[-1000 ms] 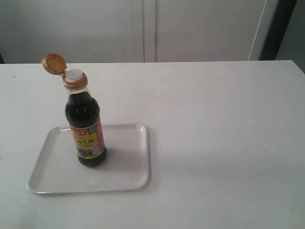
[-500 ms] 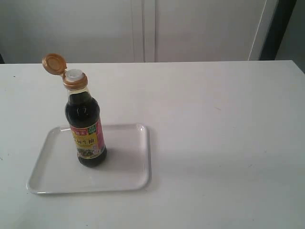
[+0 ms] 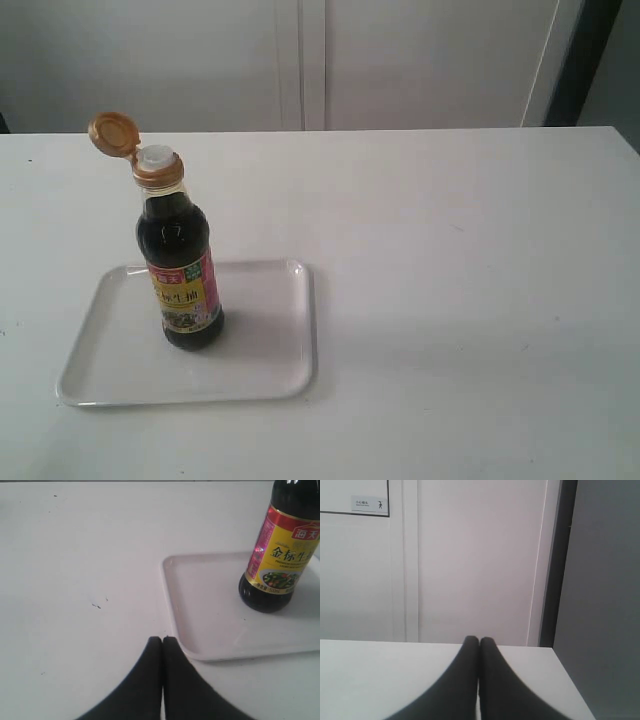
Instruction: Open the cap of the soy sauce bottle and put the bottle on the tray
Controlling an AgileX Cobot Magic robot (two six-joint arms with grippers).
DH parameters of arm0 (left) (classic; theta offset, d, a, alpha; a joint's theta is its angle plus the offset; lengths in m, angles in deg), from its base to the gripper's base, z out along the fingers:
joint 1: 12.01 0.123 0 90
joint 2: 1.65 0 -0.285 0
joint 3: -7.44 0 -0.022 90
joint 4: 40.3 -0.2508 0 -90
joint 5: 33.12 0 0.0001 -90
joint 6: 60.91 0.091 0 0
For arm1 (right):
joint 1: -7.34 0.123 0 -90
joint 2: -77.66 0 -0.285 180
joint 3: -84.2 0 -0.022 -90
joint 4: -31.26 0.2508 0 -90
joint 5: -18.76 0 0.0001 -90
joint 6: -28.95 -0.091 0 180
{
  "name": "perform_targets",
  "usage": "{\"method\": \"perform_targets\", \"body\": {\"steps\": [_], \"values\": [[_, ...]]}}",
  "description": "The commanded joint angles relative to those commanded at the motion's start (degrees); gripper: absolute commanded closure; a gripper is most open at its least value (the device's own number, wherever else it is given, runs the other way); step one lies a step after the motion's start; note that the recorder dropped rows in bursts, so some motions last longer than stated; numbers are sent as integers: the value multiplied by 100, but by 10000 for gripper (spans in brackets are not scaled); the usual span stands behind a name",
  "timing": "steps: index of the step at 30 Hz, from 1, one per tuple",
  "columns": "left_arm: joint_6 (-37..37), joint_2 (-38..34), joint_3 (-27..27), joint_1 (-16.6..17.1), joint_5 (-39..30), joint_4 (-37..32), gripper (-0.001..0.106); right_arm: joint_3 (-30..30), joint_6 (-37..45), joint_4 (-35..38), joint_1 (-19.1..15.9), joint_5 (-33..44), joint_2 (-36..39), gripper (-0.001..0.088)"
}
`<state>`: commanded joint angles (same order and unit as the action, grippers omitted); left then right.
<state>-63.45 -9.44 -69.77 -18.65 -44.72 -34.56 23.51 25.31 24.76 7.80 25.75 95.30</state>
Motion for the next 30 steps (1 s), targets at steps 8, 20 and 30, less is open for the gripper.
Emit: {"method": "perform_targets", "body": {"steps": [8,20,30], "values": [[0,0,0,0,0,0,1053,-27,521,519,0,320,-52,868],[0,0,0,0,0,0,1053,-1029,422,680,0,369,-962,868],[0,0,0,0,0,0,1053,-1592,363,718,0,451,-985,868]]}}
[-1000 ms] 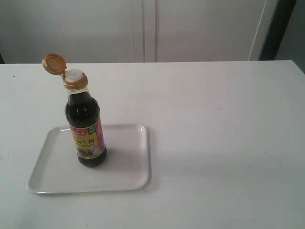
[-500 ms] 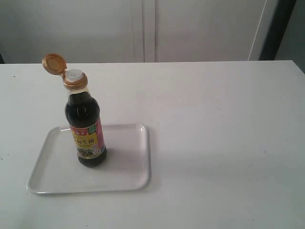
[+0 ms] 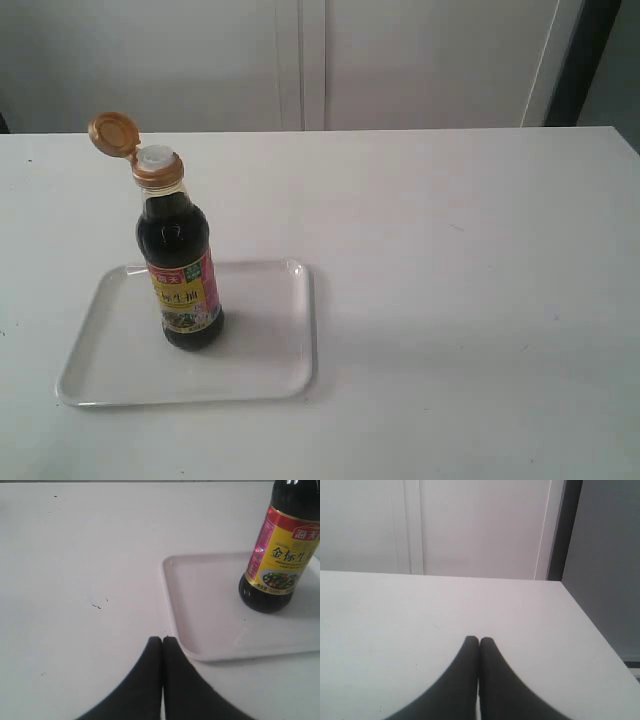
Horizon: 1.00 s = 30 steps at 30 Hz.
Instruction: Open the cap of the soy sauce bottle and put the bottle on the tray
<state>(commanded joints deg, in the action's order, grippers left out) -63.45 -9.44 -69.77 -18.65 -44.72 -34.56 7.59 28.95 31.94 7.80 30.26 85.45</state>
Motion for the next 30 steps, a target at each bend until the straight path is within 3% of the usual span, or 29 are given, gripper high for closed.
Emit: {"method": "perform_targets", "body": {"steps": [10,16,30], "values": [[0,0,0,0,0,0,1053,-60,260,130,0,12,0,868],[0,0,0,0,0,0,1053,-60,276,130,0,697,0,868],[0,0,0,0,0,0,1053,-60,276,130,0,771,0,868]]}}
